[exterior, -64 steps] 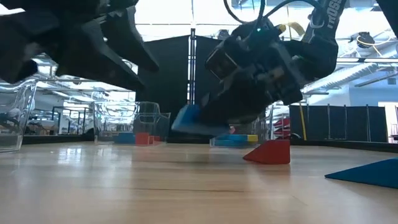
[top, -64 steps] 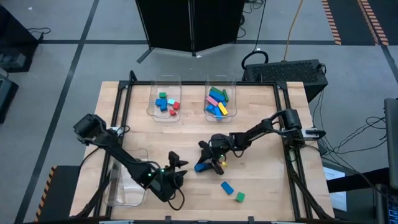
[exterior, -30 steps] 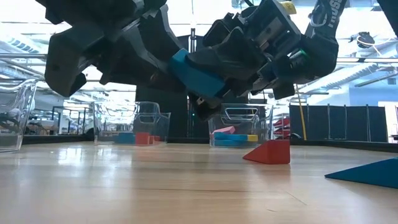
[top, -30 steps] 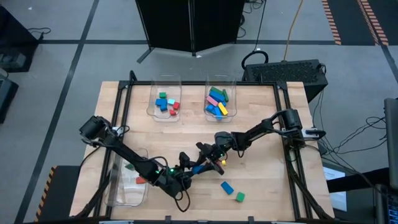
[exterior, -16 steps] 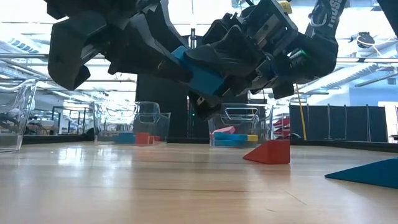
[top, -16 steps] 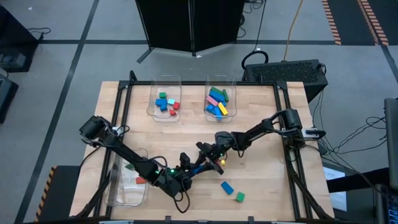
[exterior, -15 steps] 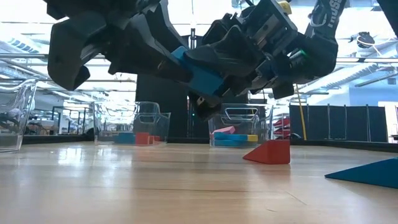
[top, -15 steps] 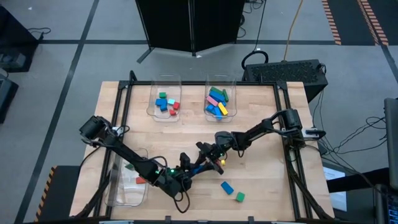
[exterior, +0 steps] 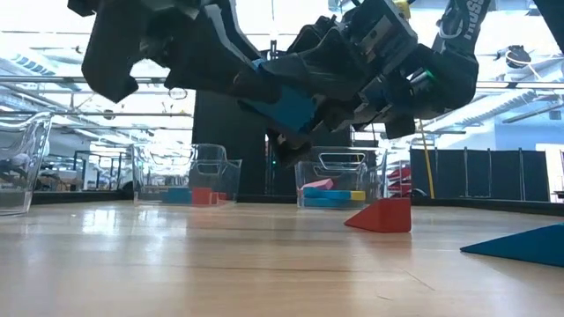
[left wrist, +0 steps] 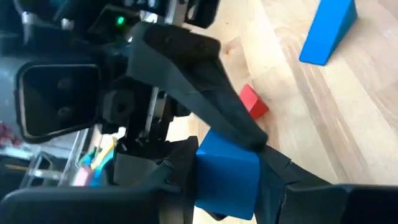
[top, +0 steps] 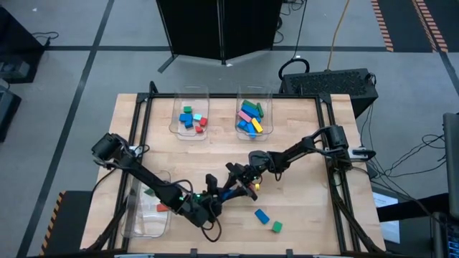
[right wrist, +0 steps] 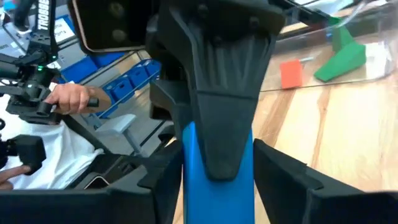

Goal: Sort blocks by size
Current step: Put the blue triangular block into the bottom transparent bin, then put the red triangular block into the bottom transparent bin

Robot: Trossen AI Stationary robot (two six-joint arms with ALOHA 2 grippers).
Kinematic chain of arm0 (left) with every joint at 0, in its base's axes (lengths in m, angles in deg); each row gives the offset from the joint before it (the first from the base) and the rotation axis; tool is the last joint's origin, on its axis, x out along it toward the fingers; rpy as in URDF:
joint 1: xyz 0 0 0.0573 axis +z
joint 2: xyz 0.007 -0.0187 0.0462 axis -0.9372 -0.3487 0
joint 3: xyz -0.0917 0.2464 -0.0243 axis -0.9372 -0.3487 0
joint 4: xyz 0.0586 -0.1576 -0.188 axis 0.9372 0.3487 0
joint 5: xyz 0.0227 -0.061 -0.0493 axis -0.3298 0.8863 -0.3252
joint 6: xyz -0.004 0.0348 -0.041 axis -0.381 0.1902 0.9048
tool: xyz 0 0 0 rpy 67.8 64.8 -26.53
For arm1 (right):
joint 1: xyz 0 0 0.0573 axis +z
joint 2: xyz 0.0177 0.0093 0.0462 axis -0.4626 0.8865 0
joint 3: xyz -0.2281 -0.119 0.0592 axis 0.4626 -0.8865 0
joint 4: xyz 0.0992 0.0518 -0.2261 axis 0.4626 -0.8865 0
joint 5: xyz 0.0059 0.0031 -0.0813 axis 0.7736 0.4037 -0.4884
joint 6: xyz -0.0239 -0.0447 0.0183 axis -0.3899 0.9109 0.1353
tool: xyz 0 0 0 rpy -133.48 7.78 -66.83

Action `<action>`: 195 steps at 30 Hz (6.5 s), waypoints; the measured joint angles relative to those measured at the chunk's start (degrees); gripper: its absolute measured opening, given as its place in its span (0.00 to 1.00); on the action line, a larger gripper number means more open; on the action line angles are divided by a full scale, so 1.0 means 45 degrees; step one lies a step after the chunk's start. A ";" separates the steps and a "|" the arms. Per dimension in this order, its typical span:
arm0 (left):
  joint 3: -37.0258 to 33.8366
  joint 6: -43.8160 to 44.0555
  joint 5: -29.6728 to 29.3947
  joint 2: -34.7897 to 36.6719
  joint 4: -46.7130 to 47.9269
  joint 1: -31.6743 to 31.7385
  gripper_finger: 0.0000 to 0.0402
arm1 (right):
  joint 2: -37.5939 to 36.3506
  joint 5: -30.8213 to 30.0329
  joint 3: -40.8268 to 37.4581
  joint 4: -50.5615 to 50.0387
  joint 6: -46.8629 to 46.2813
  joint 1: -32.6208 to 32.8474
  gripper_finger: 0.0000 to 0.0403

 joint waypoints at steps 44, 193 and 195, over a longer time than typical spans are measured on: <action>0.2024 1.7002 0.6183 0.5591 1.5697 -0.3056 0.27 | -0.5389 -0.9366 -0.0005 -1.3770 0.1467 0.2372 0.44; 0.2705 1.6510 -0.2090 0.4470 1.5945 -0.1206 0.65 | -0.1166 -1.6173 0.1394 -1.4858 -0.7840 0.4982 0.53; 0.2705 1.5838 -0.2157 0.4470 1.5395 -0.1103 0.65 | -0.1166 -1.6195 0.1394 -1.4861 -0.7602 0.4871 0.49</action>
